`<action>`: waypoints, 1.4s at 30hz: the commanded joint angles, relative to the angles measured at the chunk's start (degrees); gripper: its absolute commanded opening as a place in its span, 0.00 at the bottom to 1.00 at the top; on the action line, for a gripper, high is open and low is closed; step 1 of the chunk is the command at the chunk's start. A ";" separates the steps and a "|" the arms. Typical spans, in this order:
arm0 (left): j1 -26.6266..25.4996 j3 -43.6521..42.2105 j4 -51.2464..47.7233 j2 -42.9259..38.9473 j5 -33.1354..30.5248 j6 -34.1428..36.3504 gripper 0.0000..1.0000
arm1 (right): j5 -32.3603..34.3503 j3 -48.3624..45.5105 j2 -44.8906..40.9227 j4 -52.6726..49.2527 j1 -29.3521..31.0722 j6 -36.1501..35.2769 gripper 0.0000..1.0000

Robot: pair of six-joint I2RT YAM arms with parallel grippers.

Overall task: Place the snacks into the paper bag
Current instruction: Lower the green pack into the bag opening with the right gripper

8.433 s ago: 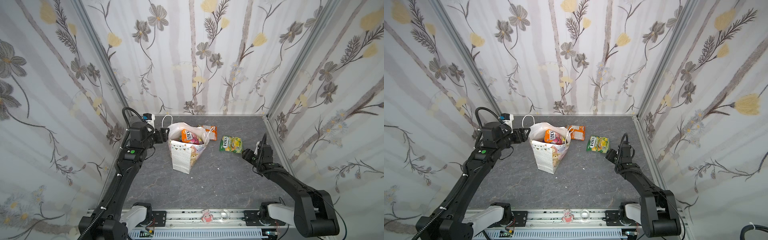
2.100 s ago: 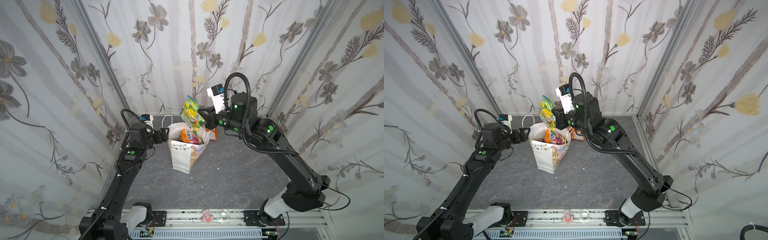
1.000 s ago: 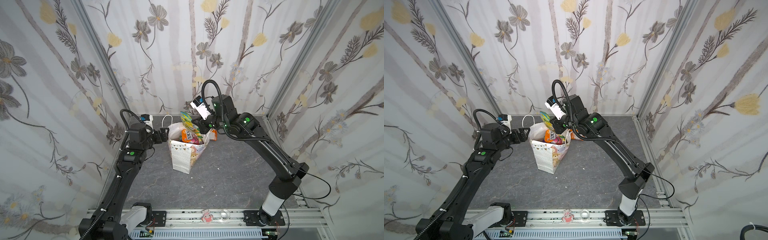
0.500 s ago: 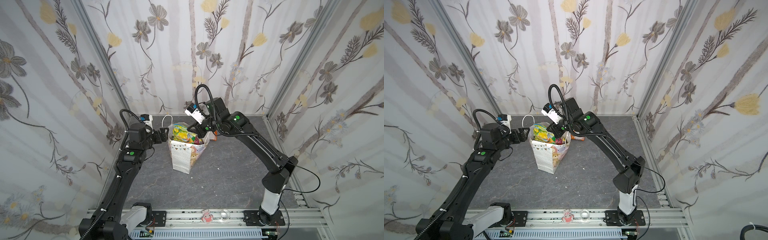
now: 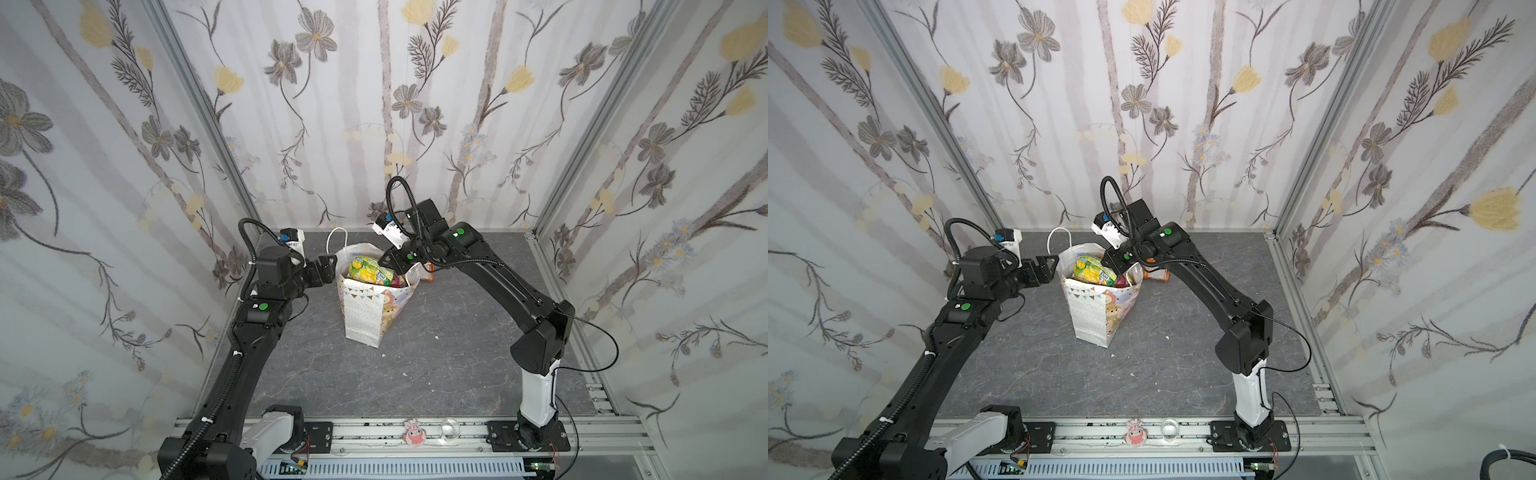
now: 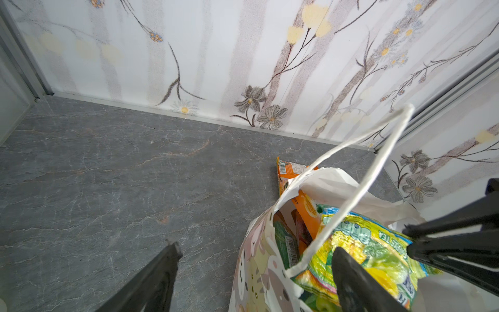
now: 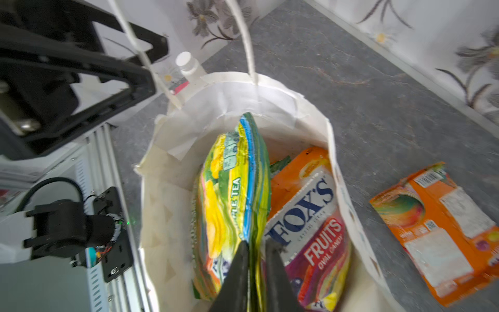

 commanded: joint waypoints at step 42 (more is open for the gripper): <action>0.40 -0.03 2.29 -0.47 0.28 -0.22 0.89 | 18.68 6.35 5.13 -6.56 10.65 4.13 0.14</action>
